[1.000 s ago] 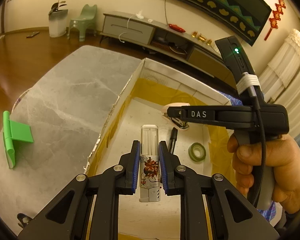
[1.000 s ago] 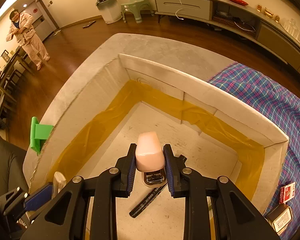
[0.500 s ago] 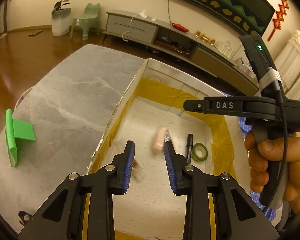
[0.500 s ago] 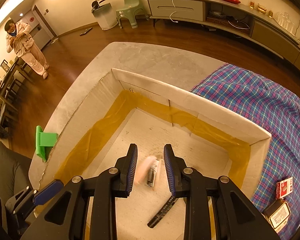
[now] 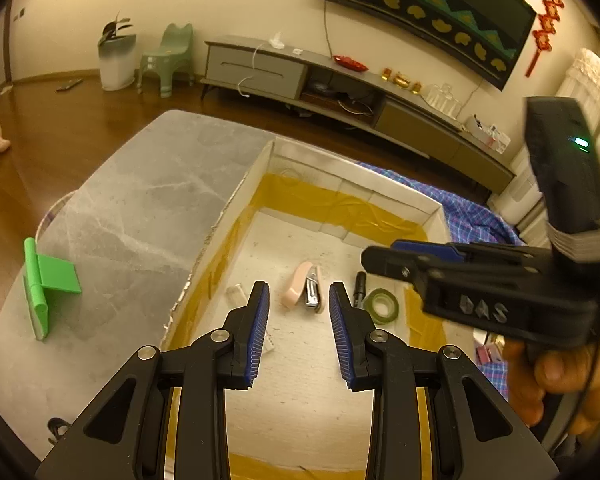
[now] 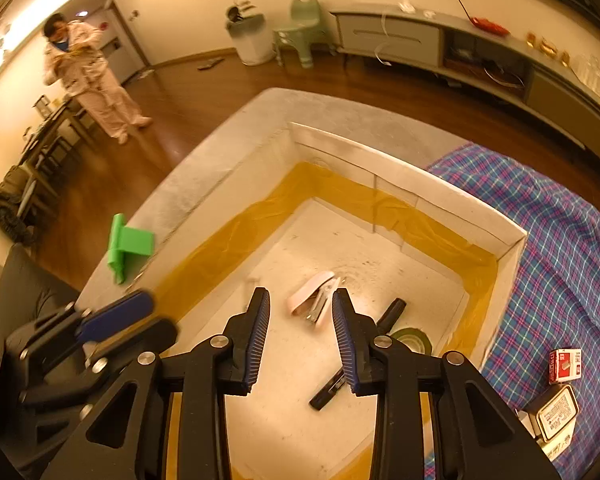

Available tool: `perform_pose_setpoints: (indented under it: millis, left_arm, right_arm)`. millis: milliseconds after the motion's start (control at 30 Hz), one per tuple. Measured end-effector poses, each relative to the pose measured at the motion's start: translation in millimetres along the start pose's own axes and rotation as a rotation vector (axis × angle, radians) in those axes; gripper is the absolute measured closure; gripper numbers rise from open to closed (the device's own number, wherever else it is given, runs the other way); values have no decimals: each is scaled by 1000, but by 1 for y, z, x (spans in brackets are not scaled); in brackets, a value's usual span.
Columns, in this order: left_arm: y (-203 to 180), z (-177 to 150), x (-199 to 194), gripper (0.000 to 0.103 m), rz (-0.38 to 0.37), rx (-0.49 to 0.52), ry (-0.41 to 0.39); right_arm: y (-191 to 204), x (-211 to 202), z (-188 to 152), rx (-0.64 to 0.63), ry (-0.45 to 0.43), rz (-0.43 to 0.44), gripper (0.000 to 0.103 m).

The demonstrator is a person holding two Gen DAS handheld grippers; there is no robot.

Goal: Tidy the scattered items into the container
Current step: 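Move both grippers over the items on the plaid cloth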

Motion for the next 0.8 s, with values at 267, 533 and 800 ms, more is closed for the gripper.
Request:
perform_pose_setpoints:
  millis: [267, 533, 800]
  left_arm:
    - [-29, -3, -24, 68, -2, 62, -42]
    - [-73, -14, -28, 67, -34, 145, -45]
    - [-136, -31, -24, 67, -67, 255, -27]
  right_arm:
    - [7, -67, -25, -95, -175, 10, 63]
    - [-16, -124, -74, -135, -307, -15, 56]
    - [-58, -157, -128, -83, -360, -17, 55]
Point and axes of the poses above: each gripper's, at about its wrist camera, not at the fingertips, and x roughly the way its jaws point, y to its left, z to its top, the point moved 10 cm from there along x, roughly the way its jaws point, and after that the axes turned 6 degrees about y, right-handed, at the moved point
